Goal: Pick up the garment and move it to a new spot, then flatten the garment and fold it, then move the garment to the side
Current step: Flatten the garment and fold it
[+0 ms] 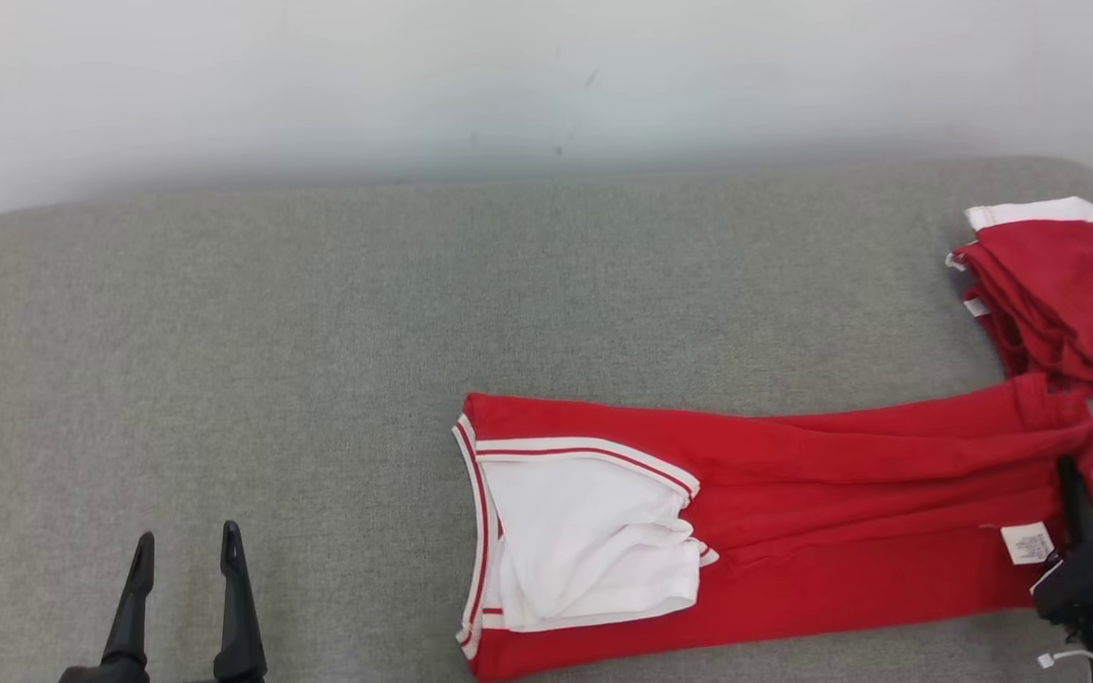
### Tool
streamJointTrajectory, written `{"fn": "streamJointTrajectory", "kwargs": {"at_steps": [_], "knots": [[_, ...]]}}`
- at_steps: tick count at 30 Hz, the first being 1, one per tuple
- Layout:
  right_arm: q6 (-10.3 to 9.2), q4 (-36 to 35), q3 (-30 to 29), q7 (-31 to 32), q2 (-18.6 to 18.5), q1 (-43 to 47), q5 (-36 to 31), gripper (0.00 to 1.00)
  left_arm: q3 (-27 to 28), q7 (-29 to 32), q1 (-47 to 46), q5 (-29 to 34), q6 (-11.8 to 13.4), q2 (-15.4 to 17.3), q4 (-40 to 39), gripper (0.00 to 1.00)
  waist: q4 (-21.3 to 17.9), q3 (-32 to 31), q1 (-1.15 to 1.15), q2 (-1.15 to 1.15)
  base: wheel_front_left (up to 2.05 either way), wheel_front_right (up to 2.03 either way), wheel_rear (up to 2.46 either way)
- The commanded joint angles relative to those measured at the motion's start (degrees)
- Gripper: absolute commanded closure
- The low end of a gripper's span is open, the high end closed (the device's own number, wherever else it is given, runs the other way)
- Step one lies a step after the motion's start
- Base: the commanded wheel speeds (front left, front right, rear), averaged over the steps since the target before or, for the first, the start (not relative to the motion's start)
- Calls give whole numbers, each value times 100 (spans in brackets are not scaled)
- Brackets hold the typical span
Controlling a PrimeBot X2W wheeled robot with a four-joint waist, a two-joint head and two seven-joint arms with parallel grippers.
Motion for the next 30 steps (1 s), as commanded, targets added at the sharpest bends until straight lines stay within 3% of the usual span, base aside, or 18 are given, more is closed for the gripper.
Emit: {"fn": "streamJointTrajectory", "kwargs": {"at_steps": [1, 7, 20, 30], "knots": [[-16, -83, -14, -45, -56, 77, -83, 100, 7, -16, 85, 15, 29, -5, -24, 0, -63, -94, 0, 0, 0, 0, 0], [-16, -743, 136, -42, 174, 88, -314, 100, -16, -16, 170, -42, 67, -6, -48, 0, -129, -160, 0, 0, 0, 0, 0], [-16, -2263, 1359, 345, 1423, 211, -810, 100, -161, -16, 141, -36, 67, -4, -53, 0, 55, -144, 0, 0, 0, 0, 0], [-16, -2074, 1839, 490, 2292, -126, -987, 100, -349, -17, -51, -69, 56, -5, 14, 0, 315, 11, 0, 0, 0, 0, 0]]}}
